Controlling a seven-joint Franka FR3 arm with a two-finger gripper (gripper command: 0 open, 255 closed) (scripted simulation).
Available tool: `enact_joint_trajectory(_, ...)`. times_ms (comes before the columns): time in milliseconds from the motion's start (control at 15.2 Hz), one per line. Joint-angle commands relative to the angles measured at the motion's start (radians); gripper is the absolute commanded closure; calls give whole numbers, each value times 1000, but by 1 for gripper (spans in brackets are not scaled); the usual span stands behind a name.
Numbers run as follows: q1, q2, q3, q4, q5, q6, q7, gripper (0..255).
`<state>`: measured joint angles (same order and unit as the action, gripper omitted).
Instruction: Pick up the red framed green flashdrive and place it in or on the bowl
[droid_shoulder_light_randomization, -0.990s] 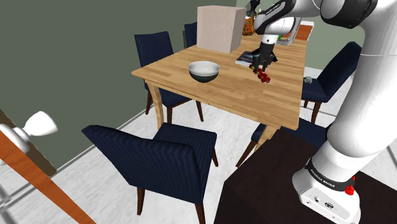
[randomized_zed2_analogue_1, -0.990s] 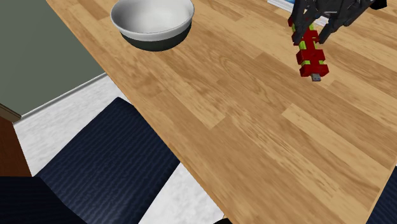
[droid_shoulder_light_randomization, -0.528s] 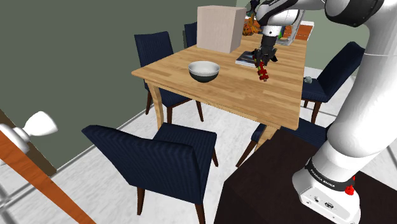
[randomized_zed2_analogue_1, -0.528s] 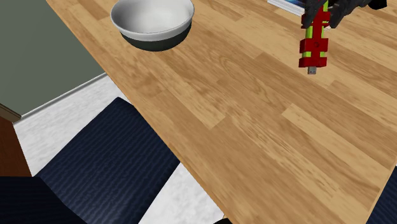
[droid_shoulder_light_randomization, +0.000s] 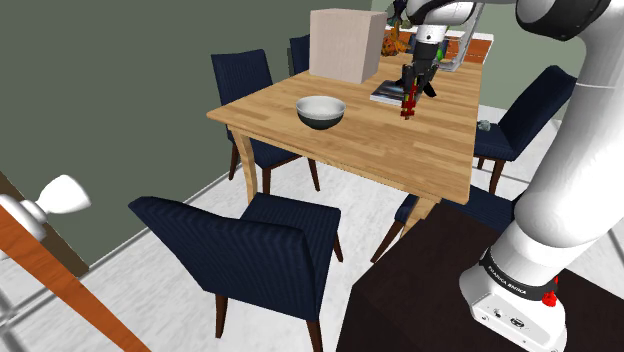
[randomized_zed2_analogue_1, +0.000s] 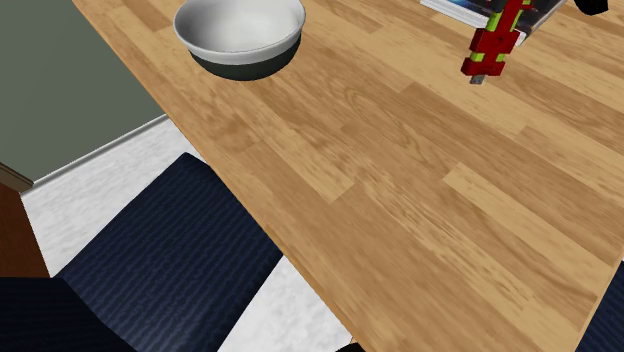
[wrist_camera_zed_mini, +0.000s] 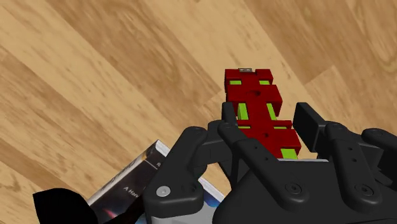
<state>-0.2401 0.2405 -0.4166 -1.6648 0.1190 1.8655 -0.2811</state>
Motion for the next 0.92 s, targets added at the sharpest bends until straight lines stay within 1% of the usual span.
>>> enact_joint_trajectory(0,-3,-2,-2,27,-2,-29,-1,255)
enact_joint_trajectory(330,-5,-6,-4,87,-5,-93,3,255)
enact_joint_trajectory(858,102,10,61,115,-11,-96,176,255)
